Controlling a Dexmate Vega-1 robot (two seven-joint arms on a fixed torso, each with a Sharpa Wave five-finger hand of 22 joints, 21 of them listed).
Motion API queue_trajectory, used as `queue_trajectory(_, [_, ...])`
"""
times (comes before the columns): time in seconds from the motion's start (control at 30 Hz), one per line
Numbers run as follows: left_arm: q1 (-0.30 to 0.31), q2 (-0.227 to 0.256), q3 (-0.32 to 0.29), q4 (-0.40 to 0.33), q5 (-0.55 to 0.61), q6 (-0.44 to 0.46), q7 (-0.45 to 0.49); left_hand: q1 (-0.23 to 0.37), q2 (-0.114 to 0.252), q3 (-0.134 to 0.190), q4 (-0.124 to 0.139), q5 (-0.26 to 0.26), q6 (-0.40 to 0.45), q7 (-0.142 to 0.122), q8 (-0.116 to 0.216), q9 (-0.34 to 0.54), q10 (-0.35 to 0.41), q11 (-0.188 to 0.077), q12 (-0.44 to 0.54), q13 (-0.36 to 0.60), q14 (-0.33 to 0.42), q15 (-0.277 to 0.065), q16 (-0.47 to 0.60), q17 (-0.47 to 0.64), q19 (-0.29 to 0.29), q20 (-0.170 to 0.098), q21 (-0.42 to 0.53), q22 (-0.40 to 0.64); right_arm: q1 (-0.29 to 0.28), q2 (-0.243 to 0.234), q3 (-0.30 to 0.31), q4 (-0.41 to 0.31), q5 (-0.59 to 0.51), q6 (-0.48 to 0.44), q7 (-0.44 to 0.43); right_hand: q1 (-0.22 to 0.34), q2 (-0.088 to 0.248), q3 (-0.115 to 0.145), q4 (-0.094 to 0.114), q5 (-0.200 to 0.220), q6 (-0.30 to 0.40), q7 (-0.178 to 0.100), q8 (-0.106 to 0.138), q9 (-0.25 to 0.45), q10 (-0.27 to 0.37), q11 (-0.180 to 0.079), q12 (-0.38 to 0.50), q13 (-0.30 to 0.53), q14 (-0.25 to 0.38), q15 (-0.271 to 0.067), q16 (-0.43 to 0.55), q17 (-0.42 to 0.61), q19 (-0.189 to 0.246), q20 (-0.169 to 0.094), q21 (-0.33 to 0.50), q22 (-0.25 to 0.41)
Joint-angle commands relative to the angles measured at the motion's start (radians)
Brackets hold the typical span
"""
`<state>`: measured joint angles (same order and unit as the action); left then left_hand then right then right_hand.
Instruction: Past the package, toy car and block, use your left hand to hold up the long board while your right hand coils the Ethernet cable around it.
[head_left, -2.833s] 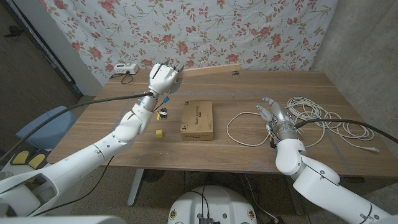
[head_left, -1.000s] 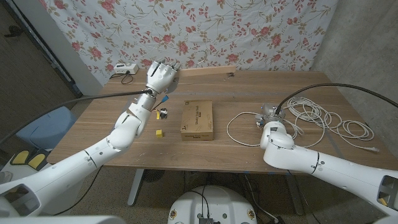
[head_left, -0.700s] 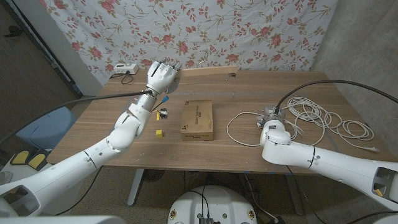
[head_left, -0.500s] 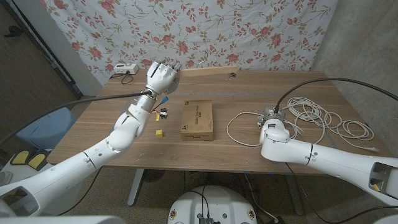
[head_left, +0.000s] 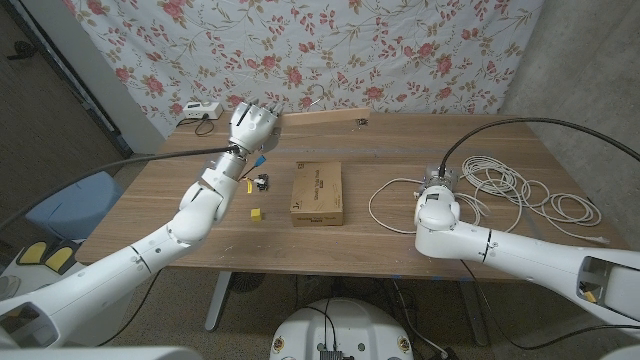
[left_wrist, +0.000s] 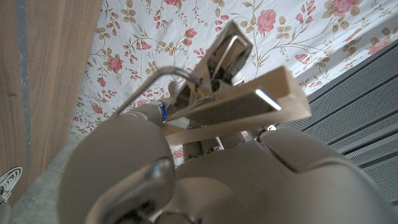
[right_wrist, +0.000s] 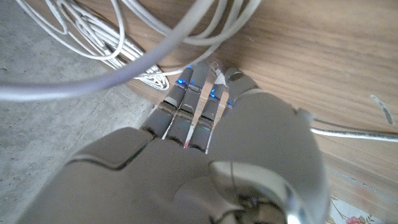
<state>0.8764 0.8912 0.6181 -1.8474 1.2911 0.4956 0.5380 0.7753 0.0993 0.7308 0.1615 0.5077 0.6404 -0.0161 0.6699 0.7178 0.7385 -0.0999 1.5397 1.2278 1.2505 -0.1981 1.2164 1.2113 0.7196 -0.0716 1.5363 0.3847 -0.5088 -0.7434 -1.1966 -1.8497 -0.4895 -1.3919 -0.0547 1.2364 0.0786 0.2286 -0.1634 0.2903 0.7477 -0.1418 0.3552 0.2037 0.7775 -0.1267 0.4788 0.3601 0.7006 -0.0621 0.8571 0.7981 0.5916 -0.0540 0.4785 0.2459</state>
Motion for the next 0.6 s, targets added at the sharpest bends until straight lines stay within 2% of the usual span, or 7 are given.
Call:
queue_trajectory(0.03, [-0.020,-0.008,0.004,0.028,-0.026,-0.013,0.001,-0.050,0.055,0.009,-0.002,0.001,0.001,0.005,0.009,-0.001,0.000,-0.004,0.005,0.004,0.007,0.004,0.000,-0.004,-0.003,-0.023,0.007,-0.003,-0.017,0.025,0.012,0.078,-0.004,0.050,-0.035,0.093,0.020,-0.015,0.002,-0.002,0.274,0.022,0.071,0.050,0.151,0.001,0.124,0.087,0.127,-0.168,0.094,0.149,0.039,-0.009,0.082,0.024])
queue_trajectory(0.1, [-0.026,-0.010,0.007,0.032,-0.028,-0.016,-0.001,-0.050,0.055,0.009,-0.002,0.001,0.001,0.005,0.009,-0.002,0.000,-0.001,0.004,0.001,0.006,0.004,0.000,-0.003,-0.005,-0.022,0.009,-0.001,-0.048,0.026,0.046,0.077,0.006,0.075,-0.092,0.111,0.022,-0.025,0.006,-0.008,0.278,0.027,0.078,0.055,0.181,0.007,0.145,0.101,0.167,-0.167,0.132,0.210,0.051,-0.011,0.116,0.034])
queue_trajectory(0.17, [-0.033,-0.013,0.011,0.038,-0.032,-0.021,-0.004,-0.050,0.056,0.009,-0.002,0.000,-0.001,0.006,0.010,-0.001,-0.001,-0.004,0.005,0.002,0.007,0.004,0.000,-0.003,-0.005,-0.022,0.008,-0.003,-0.087,0.029,0.086,0.075,0.009,0.106,-0.163,0.113,0.025,-0.028,0.011,-0.009,0.282,0.028,0.082,0.057,0.193,0.002,0.146,0.096,0.188,-0.167,0.144,0.229,0.049,-0.012,0.125,0.037])
queue_trajectory(0.33, [-0.054,-0.021,0.026,0.052,-0.027,-0.032,-0.005,-0.051,0.056,0.010,-0.003,-0.001,0.000,0.006,0.012,-0.005,0.000,-0.003,0.006,0.003,0.005,0.005,0.002,0.002,-0.005,-0.022,0.009,-0.005,-0.178,0.055,0.187,0.080,0.010,0.163,-0.336,0.112,0.027,-0.035,0.017,-0.010,0.280,0.032,0.089,0.069,0.207,0.005,0.154,0.102,0.207,-0.166,0.144,0.245,0.032,-0.020,0.137,0.043])
queue_trajectory(0.47, [-0.063,-0.026,0.034,0.058,-0.029,-0.037,-0.010,-0.052,0.056,0.010,-0.003,-0.002,-0.003,0.006,0.013,-0.007,-0.002,-0.002,0.005,0.001,0.007,0.005,-0.001,-0.002,-0.005,-0.023,0.009,-0.008,-0.269,0.085,0.285,0.094,0.008,0.254,-0.511,0.113,0.026,-0.041,0.021,-0.009,0.282,0.040,0.097,0.084,0.218,0.002,0.163,0.113,0.213,-0.166,0.139,0.258,0.022,-0.027,0.149,0.048])
queue_trajectory(0.6, [-0.073,-0.031,0.043,0.063,-0.029,-0.044,-0.009,-0.053,0.057,0.010,-0.003,-0.003,-0.003,0.005,0.014,-0.010,0.000,-0.002,0.003,-0.002,0.004,0.005,0.001,0.002,-0.004,-0.021,0.008,-0.012,-0.341,0.136,0.369,0.128,-0.006,0.341,-0.696,0.114,0.028,-0.046,0.025,-0.008,0.279,0.047,0.104,0.096,0.224,0.005,0.168,0.121,0.218,-0.166,0.124,0.258,0.015,-0.027,0.161,0.051])
